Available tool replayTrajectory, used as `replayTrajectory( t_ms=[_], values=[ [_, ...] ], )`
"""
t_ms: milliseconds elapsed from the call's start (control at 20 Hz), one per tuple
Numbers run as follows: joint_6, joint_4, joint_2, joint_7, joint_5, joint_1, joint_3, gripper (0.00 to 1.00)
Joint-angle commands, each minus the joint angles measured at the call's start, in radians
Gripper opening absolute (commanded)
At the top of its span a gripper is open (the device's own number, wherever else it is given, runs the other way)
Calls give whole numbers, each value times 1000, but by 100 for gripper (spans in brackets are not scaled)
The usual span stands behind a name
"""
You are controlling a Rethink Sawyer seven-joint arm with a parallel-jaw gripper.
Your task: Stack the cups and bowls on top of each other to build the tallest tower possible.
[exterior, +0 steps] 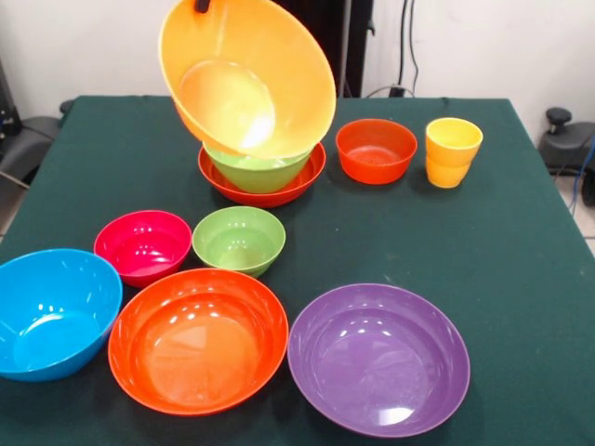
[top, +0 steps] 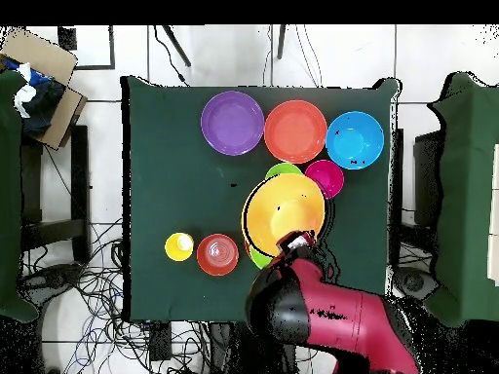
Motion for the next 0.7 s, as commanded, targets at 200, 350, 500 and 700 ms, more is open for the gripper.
replayTrajectory(
  t_ms=[200,350,500,700],
  values=[
    [-161,73,127,15,-87,-41,-19,0],
    [-184,105,117,-10,-97,-85,-9,0],
    [-202,141,103,-34,-107,-140,16,0],
    [-162,238,15,-86,-103,-249,84,0]
  ],
)
